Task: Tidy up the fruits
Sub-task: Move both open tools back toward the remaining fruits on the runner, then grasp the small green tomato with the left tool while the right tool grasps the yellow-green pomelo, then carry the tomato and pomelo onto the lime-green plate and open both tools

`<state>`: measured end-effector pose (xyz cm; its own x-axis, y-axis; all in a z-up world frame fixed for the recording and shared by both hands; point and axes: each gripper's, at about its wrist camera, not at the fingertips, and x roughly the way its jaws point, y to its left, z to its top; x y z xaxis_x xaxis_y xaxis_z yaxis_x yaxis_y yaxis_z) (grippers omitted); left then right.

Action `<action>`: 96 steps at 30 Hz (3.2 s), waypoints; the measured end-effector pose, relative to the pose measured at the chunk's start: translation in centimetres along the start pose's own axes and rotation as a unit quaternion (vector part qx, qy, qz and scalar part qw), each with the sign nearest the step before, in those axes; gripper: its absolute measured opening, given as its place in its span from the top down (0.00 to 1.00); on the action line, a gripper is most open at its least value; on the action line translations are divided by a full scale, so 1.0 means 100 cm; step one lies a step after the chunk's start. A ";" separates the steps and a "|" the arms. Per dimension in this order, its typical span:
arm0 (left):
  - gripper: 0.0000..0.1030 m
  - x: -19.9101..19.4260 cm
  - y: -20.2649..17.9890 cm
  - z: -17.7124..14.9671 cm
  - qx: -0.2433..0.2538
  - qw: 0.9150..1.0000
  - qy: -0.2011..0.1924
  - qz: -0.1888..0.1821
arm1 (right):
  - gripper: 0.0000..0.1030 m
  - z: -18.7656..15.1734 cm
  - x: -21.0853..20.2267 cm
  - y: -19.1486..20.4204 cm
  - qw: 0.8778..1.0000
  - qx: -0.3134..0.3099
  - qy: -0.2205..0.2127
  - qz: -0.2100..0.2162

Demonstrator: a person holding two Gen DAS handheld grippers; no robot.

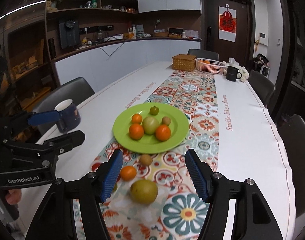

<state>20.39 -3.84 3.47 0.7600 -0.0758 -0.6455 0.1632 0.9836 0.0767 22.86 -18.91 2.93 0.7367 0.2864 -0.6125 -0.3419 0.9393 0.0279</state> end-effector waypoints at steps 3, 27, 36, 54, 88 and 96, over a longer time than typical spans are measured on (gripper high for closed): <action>0.24 -0.005 -0.004 -0.010 0.010 1.000 -0.001 -0.005 | 0.37 -0.008 -0.005 0.004 1.000 -0.007 0.004 0.001; 0.26 0.049 -0.018 -0.075 0.063 0.995 0.063 -0.053 | 0.37 -0.065 0.041 0.012 0.995 -0.031 0.094 0.007; 0.34 0.078 -0.016 -0.081 0.079 0.990 0.086 -0.073 | 0.37 -0.066 0.069 0.017 0.992 -0.051 0.119 0.009; 0.60 0.104 -0.017 -0.080 0.046 0.987 0.110 -0.107 | 0.49 -0.061 0.096 0.015 0.990 -0.048 0.132 0.026; 0.72 0.104 -0.015 -0.082 0.013 0.987 0.123 -0.103 | 0.50 -0.072 0.072 0.017 0.991 -0.009 0.129 0.014; 0.73 0.092 -0.011 -0.080 0.004 0.989 0.115 -0.094 | 0.50 -0.070 0.068 0.019 0.992 -0.010 0.126 0.016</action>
<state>22.22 -4.33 -8.63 0.5533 -0.2163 -0.8044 0.2924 0.9547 -0.0556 23.14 -16.46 -6.77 0.5577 0.2575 -0.7891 -0.3757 0.9260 0.0367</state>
